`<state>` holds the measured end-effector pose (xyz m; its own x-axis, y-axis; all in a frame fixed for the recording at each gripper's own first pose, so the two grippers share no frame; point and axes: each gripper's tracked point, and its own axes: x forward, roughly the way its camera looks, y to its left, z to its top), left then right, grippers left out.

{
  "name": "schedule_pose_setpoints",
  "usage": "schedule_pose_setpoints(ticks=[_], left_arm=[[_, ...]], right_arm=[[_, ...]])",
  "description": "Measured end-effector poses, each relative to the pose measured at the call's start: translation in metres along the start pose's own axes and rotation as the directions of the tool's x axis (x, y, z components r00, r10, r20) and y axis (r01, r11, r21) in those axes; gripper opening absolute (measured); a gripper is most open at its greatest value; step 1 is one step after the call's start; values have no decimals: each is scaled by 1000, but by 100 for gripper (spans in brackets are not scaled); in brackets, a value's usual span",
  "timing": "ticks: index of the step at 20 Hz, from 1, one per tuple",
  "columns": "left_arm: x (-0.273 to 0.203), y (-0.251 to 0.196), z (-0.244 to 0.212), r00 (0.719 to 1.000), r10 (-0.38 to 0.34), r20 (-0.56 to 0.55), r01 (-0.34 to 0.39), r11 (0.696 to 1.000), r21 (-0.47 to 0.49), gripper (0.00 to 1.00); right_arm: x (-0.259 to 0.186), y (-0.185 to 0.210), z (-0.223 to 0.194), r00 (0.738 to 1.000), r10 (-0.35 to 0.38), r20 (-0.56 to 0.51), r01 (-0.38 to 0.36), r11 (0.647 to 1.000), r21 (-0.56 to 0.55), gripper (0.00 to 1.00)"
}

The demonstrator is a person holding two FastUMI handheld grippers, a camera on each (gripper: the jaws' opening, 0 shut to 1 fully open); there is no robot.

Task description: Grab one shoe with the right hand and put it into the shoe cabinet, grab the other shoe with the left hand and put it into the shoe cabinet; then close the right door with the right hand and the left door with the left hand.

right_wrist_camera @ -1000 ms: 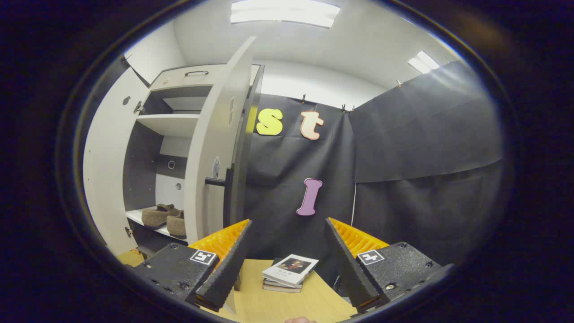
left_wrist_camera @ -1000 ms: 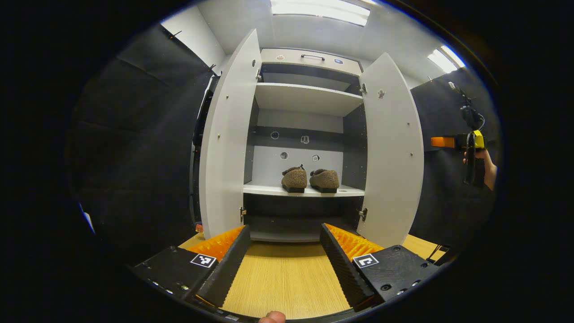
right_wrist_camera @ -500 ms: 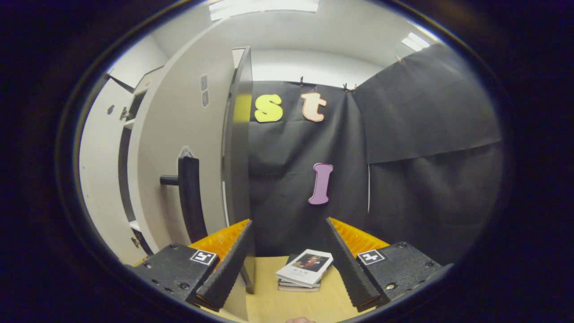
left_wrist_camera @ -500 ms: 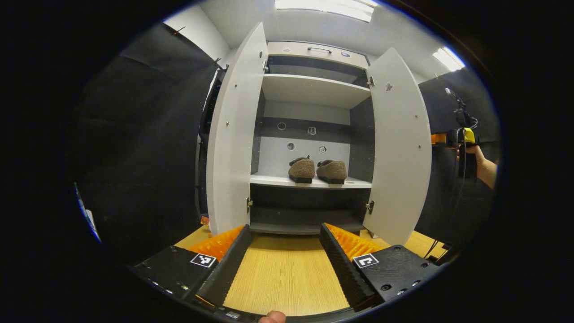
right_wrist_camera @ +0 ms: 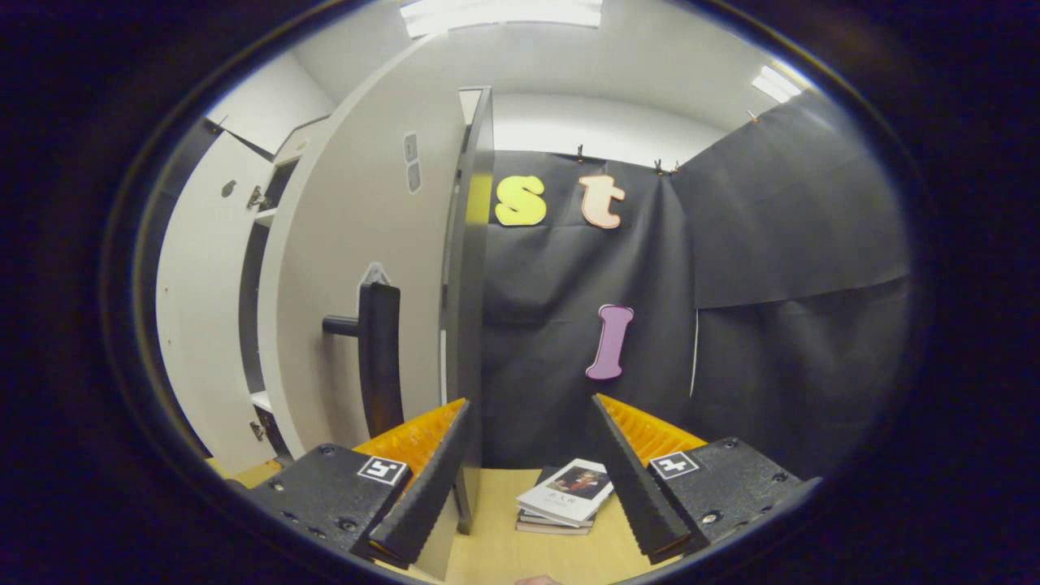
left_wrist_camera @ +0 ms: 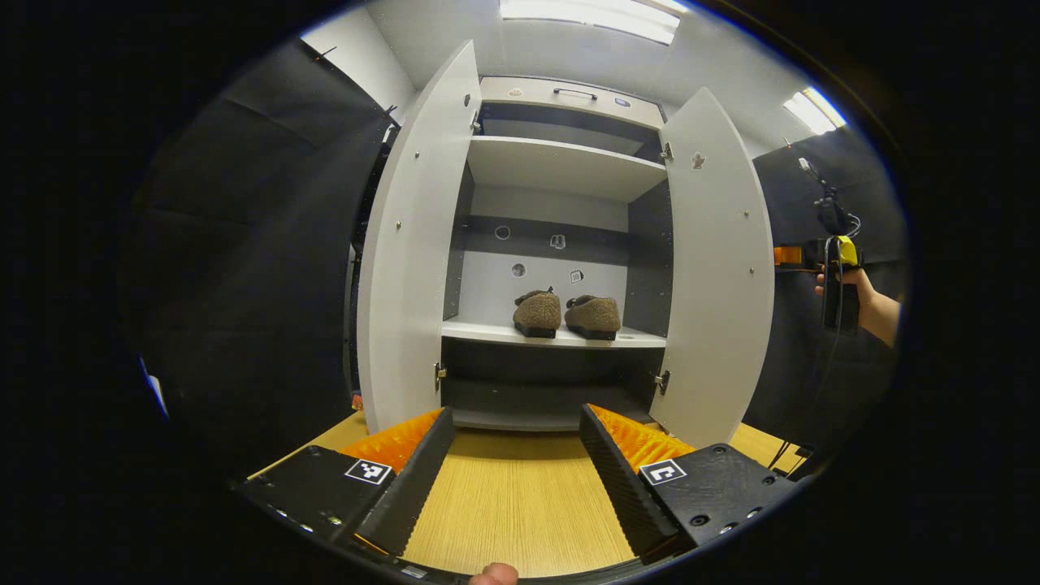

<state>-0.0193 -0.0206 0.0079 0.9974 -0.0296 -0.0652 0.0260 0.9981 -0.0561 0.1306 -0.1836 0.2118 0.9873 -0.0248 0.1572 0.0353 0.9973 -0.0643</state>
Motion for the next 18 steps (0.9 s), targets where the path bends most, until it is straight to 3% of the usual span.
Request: schedule_pose_setpoints(ticks=[1,4,5,6,8,9,10,13,18], left_arm=[[0,1,-1,1000,0,-2,0,1000,-1,95],[-1,8,0,1000,21,0,-21,1000,19,95],[-2,11,1,1000,28,3,-28,999,28,100],[-3,13,1,999,35,4,-35,999,31,95],[-5,19,-1,999,54,2,-54,998,30,95],[-5,23,-1,998,66,-2,-66,997,27,95],[-8,25,-3,997,78,-6,-78,997,25,95],[-13,35,0,994,108,-1,-108,994,30,95],[-21,47,2,989,146,3,-146,989,30,95]], right_arm=[[-2,8,0,1000,12,3,-12,1000,8,94],[-3,50,-3,996,82,21,-82,996,31,94],[-2,65,-2,994,104,30,-104,994,27,94],[0,77,-2,992,119,38,-120,993,18,94],[6,104,-1,986,153,60,-154,988,12,94],[10,118,-2,982,178,62,-179,984,15,88],[16,132,-4,978,197,63,-199,980,25,94],[37,167,-6,971,231,54,-233,972,26,96],[50,181,-7,970,240,43,-241,971,12,97]])
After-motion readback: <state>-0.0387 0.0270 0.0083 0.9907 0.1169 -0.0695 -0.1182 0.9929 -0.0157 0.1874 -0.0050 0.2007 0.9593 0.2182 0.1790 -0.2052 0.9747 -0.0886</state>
